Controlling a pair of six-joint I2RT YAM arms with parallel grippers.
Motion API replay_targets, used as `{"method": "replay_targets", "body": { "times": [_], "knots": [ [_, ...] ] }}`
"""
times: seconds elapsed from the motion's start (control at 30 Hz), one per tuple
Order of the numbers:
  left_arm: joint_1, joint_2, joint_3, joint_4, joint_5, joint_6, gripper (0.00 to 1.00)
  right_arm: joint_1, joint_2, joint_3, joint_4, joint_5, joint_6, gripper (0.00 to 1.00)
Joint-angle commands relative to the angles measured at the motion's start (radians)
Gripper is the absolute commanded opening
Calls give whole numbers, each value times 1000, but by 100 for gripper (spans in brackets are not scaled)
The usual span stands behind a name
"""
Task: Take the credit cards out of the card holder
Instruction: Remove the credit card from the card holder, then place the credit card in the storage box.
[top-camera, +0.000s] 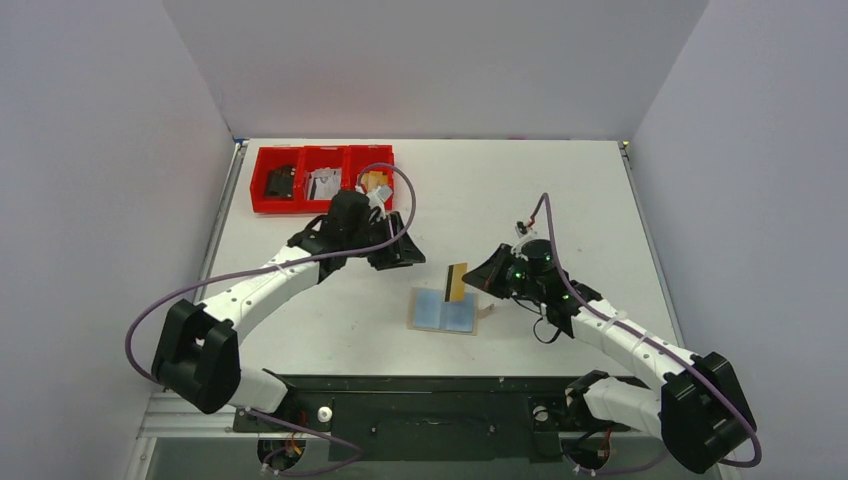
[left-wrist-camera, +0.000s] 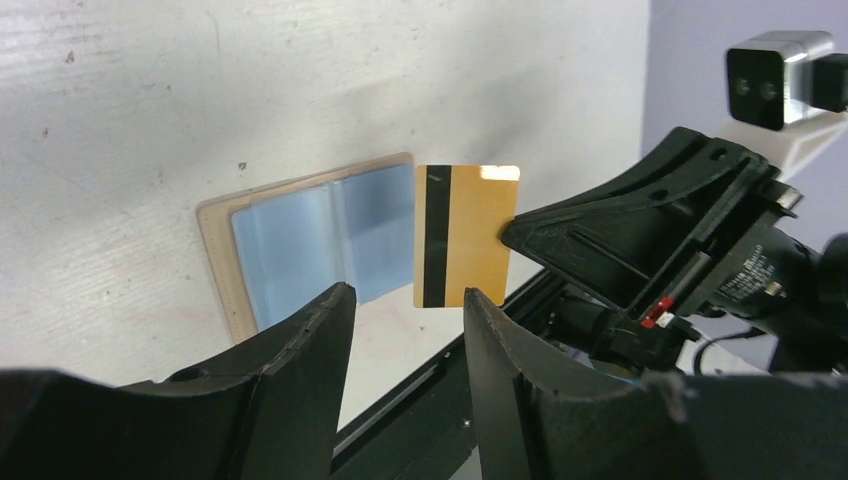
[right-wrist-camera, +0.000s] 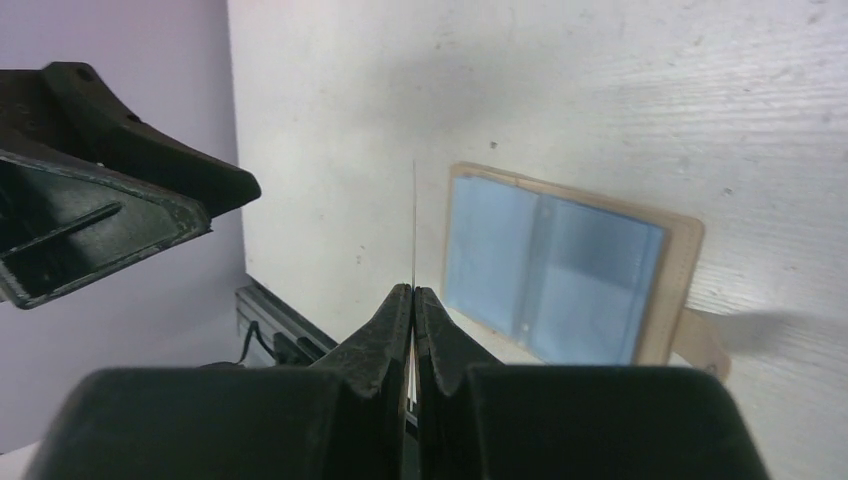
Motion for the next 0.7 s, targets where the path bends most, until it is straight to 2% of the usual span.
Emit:
{"method": "replay_targets", "body": {
  "times": [0.0, 0.1, 0.4, 0.67],
  "knots": [
    [77, -66, -45, 123, 220, 2, 42, -16, -25, 57, 97, -87, 60, 0],
    [107, -90, -73, 181, 319, -25, 43, -24, -27, 65, 145, -133, 105, 0],
    [124, -111, -143, 383, 450, -126, 43, -40, -16, 47, 379, -246, 274, 0],
    [121, -98, -186, 551, 519, -234, 43, -40, -14, 53, 434, -269, 314, 0]
  ]
}}
